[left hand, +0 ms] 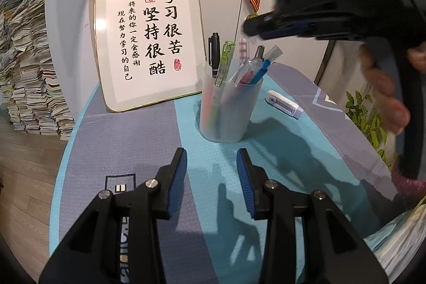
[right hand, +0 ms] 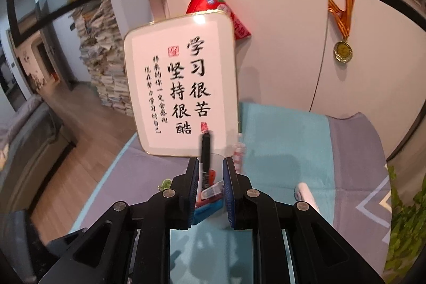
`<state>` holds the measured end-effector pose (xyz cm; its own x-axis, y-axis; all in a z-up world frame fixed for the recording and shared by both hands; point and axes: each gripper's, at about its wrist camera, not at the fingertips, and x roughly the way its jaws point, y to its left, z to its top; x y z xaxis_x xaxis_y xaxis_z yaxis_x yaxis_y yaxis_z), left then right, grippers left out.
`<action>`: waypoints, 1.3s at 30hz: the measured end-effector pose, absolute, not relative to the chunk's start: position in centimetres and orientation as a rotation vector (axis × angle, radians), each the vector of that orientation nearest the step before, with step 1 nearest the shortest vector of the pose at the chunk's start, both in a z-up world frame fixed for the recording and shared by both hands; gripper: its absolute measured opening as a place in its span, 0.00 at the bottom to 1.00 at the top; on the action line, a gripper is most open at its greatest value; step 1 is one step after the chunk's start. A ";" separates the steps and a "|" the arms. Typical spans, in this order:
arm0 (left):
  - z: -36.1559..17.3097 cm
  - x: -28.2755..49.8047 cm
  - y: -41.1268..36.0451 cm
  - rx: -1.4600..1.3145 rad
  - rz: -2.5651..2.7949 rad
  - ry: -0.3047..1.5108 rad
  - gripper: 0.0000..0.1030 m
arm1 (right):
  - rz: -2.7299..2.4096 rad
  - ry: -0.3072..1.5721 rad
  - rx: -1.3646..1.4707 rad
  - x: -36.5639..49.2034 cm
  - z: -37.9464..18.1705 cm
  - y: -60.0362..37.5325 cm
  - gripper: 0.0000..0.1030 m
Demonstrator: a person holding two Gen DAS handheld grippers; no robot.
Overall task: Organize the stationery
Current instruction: 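Grasp the white-purple correction tape with the right gripper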
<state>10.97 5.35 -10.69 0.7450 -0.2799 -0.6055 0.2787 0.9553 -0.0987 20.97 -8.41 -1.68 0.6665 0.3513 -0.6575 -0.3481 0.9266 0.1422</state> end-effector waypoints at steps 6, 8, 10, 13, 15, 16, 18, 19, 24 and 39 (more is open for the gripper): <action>-10.7 10.9 5.3 -0.001 -0.306 0.663 0.36 | 0.284 0.723 0.040 20.9 -1.5 -14.5 0.56; -10.8 11.0 5.2 -0.002 -0.306 0.665 0.36 | 0.224 0.764 0.048 21.9 -2.8 -16.9 0.58; -10.8 11.1 5.1 -0.004 -0.306 0.668 0.36 | 0.200 0.856 0.045 23.4 -5.0 -18.5 0.58; -10.8 11.2 4.9 0.001 -0.305 0.673 0.36 | 0.212 0.955 -0.037 25.1 -7.9 -18.7 0.58; -10.9 11.3 4.8 0.011 -0.302 0.675 0.36 | 0.212 0.994 -0.099 26.1 -9.3 -18.2 0.58; -10.9 11.3 4.7 0.017 -0.300 0.678 0.36 | 0.218 0.997 -0.111 26.3 -9.7 -17.9 0.58; -11.0 11.4 4.6 0.019 -0.297 0.683 0.36 | 0.246 0.985 -0.127 26.9 -9.9 -17.2 0.58; -11.0 11.5 4.6 0.020 -0.295 0.685 0.36 | 0.247 0.980 -0.137 27.1 -9.9 -16.9 0.58; -11.3 12.1 4.5 0.016 -0.288 0.702 0.36 | 0.239 0.974 -0.144 28.0 -10.2 -16.1 0.56; -10.9 12.9 3.6 -0.006 -0.328 0.730 0.36 | 0.339 1.075 0.014 25.2 -11.1 -16.3 0.17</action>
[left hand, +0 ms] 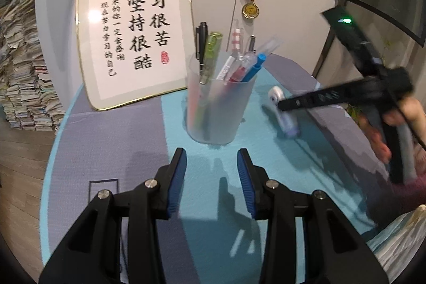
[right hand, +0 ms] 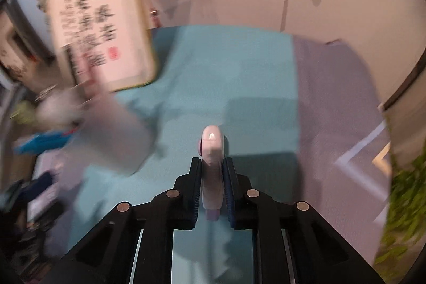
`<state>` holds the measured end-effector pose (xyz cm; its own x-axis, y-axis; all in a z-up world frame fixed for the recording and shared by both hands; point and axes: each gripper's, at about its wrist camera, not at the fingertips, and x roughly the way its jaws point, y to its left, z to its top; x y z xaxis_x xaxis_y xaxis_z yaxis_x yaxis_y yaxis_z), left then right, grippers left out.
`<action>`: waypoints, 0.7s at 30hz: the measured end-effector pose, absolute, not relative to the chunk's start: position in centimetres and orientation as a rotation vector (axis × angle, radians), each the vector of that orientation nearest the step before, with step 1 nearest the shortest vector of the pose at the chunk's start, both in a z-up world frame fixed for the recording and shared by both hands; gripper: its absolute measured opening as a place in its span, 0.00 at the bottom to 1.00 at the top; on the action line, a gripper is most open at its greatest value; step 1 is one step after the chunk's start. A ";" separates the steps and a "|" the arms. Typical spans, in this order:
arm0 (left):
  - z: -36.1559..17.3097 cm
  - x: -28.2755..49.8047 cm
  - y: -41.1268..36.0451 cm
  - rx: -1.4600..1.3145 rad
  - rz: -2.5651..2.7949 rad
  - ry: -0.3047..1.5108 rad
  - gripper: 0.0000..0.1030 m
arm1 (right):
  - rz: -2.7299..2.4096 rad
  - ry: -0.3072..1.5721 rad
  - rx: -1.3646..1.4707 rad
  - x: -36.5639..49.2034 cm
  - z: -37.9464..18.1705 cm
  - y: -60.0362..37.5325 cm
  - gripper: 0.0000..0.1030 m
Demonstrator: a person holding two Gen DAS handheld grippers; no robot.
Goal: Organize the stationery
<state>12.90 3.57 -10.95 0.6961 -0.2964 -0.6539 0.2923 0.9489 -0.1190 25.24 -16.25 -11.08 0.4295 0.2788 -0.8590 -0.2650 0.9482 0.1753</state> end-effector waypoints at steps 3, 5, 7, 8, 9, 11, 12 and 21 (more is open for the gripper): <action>-10.8 12.8 3.1 0.002 -0.336 0.729 0.36 | 0.480 1.154 0.180 22.9 -11.7 -16.6 0.17; -10.8 12.8 2.7 0.008 -0.342 0.733 0.36 | 0.532 1.179 0.232 21.7 -12.4 -16.9 0.17; -10.8 12.9 2.1 0.011 -0.359 0.742 0.36 | 0.538 1.201 0.251 21.0 -13.0 -17.6 0.17; -10.7 12.9 1.8 0.013 -0.369 0.749 0.36 | 0.516 1.217 0.248 20.9 -13.4 -18.1 0.17; -10.7 12.9 1.3 0.016 -0.383 0.756 0.37 | 0.484 1.223 0.234 20.6 -13.7 -18.4 0.17; -10.7 13.0 0.5 0.026 -0.404 0.764 0.40 | 0.410 1.229 0.213 19.8 -14.5 -19.5 0.17; -10.7 13.2 -0.1 0.033 -0.414 0.767 0.45 | 0.396 1.229 0.223 19.6 -14.6 -20.1 0.17; -12.0 17.4 -8.2 0.122 -0.480 0.824 0.48 | 0.214 1.083 0.242 18.5 -13.3 -23.8 0.17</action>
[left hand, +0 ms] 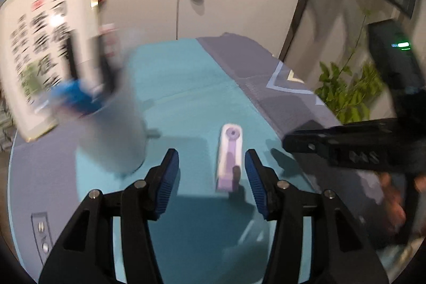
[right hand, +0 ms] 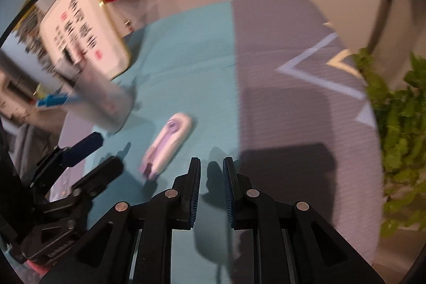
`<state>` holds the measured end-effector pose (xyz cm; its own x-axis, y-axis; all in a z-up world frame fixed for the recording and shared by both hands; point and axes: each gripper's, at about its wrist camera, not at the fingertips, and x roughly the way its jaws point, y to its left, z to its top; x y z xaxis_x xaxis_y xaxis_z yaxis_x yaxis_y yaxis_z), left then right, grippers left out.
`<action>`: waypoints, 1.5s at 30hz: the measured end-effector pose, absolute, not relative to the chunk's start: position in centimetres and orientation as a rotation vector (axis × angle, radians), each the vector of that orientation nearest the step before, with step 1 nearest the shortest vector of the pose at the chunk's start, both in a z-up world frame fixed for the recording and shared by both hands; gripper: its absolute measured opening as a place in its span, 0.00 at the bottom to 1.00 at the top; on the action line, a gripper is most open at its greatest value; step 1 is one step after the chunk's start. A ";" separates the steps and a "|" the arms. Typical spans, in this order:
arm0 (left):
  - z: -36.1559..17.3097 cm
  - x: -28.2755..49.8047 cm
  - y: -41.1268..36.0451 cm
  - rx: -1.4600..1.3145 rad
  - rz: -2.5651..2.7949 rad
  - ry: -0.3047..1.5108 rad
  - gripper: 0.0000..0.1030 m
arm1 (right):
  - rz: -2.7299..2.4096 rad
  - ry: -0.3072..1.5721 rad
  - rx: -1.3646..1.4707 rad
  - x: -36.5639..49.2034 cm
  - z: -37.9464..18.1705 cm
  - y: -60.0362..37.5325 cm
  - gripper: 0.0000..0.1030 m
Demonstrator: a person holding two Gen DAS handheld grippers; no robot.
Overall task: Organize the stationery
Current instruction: 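Grasp the correction tape with the left gripper, then carry the correction tape to the cup and drop it in with the left gripper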
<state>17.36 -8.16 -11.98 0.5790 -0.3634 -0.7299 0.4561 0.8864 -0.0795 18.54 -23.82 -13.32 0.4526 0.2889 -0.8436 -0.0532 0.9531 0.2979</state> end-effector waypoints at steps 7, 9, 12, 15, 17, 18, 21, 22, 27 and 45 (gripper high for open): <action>-14.8 21.7 -12.2 0.202 -0.485 0.911 0.25 | 0.207 1.067 0.267 18.4 -13.2 -25.4 0.17; -14.8 21.9 -12.4 0.220 -0.483 0.903 0.23 | 0.211 1.064 0.269 18.3 -13.3 -25.5 0.17; -14.1 21.3 -11.9 0.188 -0.502 0.905 0.23 | 0.217 1.061 0.271 18.2 -13.3 -25.4 0.17; -11.5 19.3 -11.0 0.173 -0.505 0.833 0.23 | 0.216 1.056 0.263 17.9 -13.1 -25.5 0.17; -9.4 17.8 -10.2 0.171 -0.505 0.778 0.23 | 0.224 1.056 0.263 17.8 -13.0 -25.2 0.17; -8.7 17.3 -9.9 0.172 -0.501 0.757 0.23 | 0.227 1.058 0.261 17.7 -12.9 -25.0 0.17; -6.4 16.0 -8.5 0.157 -0.482 0.696 0.23 | 0.242 1.056 0.255 17.4 -12.6 -24.4 0.17; -5.6 15.6 -7.9 0.145 -0.480 0.679 0.23 | 0.246 1.055 0.251 17.2 -12.5 -24.1 0.17; -3.9 15.1 -6.0 0.123 -0.439 0.636 0.23 | 0.260 1.043 0.227 16.4 -11.7 -23.0 0.17; 1.9 17.6 0.3 -0.029 -0.312 0.530 0.22 | 0.260 1.046 0.209 15.9 -11.2 -22.5 0.17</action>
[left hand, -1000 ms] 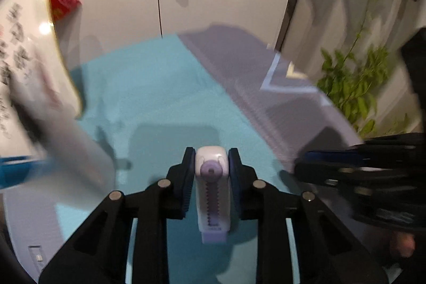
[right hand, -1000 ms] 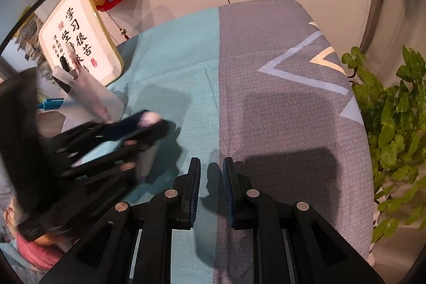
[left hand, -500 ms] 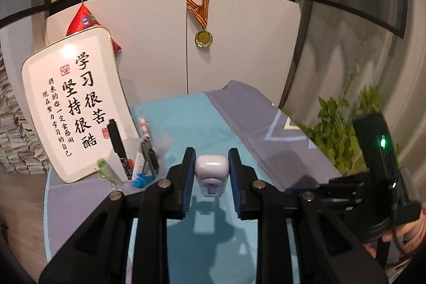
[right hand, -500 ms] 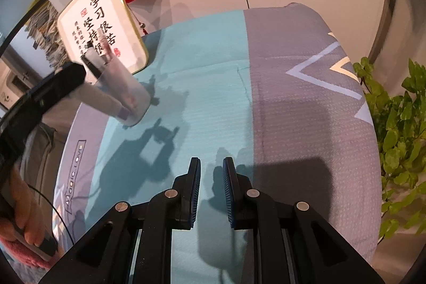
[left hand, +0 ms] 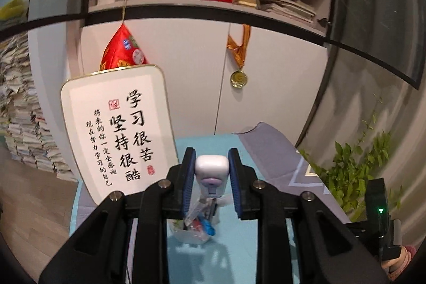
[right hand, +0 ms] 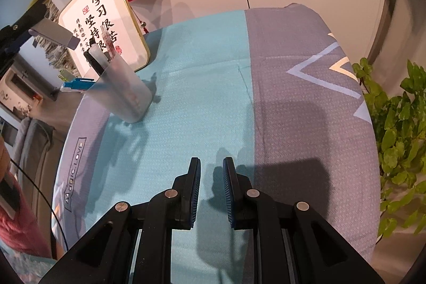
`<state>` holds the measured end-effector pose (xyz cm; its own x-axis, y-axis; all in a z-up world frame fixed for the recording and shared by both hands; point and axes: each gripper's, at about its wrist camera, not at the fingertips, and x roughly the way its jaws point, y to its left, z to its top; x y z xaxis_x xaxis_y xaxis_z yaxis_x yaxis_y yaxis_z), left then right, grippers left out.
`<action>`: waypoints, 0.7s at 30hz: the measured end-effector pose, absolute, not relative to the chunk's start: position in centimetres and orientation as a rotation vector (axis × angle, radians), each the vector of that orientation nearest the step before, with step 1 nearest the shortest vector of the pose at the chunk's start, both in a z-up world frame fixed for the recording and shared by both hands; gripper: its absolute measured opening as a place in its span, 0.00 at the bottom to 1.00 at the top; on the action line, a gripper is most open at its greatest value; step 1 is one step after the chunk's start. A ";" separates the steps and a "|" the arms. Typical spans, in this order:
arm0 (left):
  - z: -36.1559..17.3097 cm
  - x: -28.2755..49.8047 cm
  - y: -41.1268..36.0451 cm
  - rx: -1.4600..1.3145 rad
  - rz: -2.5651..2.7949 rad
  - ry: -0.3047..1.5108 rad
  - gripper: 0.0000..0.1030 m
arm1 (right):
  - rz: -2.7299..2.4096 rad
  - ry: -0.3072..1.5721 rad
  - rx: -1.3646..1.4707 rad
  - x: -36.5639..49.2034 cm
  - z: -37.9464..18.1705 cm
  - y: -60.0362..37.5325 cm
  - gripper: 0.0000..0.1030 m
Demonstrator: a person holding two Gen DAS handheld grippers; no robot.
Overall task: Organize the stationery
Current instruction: 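Carry the correction tape to the cup and drop it in with the left gripper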
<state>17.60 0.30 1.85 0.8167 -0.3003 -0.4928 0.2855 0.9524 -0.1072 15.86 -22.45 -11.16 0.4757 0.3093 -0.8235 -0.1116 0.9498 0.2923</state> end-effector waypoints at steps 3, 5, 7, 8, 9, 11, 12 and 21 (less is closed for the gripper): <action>1.3 18.1 0.7 -0.036 -0.291 0.551 0.23 | 0.260 1.047 0.211 15.9 -11.2 -22.5 0.17; 0.8 18.4 1.1 -0.042 -0.280 0.567 0.23 | 0.259 1.047 0.211 15.9 -11.2 -22.6 0.17; 0.5 18.7 1.1 -0.038 -0.273 0.581 0.23 | 0.258 1.047 0.212 15.8 -11.2 -22.6 0.17; 0.2 18.8 1.1 -0.037 -0.271 0.590 0.23 | 0.258 1.047 0.212 15.8 -11.2 -22.6 0.17; 0.1 18.9 1.1 -0.035 -0.270 0.598 0.23 | 0.258 1.048 0.212 15.8 -11.2 -22.6 0.17; -0.2 19.0 1.1 -0.032 -0.267 0.610 0.23 | 0.259 1.050 0.211 15.8 -11.3 -22.6 0.17; -0.4 19.0 1.1 -0.030 -0.268 0.614 0.23 | 0.259 1.051 0.210 15.8 -11.3 -22.6 0.17; -1.8 19.3 1.0 -0.007 -0.265 0.674 0.23 | 0.262 1.055 0.209 15.9 -11.3 -22.5 0.17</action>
<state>19.28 1.03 -1.75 0.7489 -0.2442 -0.6160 0.2399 0.9665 -0.0914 15.89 -22.51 -11.30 0.4668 0.3106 -0.8280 -0.1121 0.9495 0.2930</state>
